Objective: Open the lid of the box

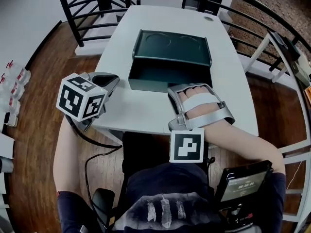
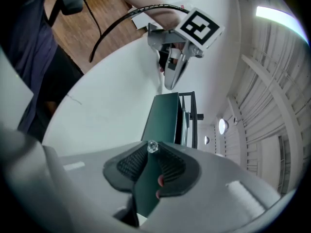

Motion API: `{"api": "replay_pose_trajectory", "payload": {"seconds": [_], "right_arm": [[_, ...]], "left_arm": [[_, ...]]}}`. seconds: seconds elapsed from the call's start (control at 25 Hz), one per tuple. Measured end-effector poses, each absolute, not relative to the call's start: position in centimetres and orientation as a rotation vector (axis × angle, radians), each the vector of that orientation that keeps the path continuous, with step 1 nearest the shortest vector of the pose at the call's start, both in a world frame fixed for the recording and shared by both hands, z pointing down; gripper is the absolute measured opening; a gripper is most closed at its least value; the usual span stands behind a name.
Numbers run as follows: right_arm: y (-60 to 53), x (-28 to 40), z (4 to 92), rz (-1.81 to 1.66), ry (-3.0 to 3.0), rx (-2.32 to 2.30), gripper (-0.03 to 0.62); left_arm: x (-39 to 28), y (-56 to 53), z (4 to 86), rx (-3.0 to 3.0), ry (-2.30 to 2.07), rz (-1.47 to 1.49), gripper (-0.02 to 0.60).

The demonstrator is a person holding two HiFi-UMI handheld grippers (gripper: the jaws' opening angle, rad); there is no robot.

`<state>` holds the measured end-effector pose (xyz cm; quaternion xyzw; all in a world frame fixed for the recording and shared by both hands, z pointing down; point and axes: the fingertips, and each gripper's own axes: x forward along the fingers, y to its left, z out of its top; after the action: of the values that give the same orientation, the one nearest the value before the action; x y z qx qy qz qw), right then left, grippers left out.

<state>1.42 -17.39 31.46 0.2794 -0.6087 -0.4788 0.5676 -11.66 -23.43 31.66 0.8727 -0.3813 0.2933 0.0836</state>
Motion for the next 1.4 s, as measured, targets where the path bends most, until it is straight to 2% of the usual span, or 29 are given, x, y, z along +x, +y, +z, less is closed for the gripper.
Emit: {"api": "replay_pose_trajectory", "payload": {"seconds": [0.4, 1.4], "right_arm": [[-15.7, 1.6, 31.5, -1.119, -1.431, 0.65, 0.069], [-13.3, 1.4, 30.7, -1.124, -1.349, 0.65, 0.071]], "left_arm": [[-11.2, -23.9, 32.0, 2.578, -1.147, 0.964, 0.017], [-11.1, -23.9, 32.1, 2.577, -1.147, 0.974, 0.017]]}}
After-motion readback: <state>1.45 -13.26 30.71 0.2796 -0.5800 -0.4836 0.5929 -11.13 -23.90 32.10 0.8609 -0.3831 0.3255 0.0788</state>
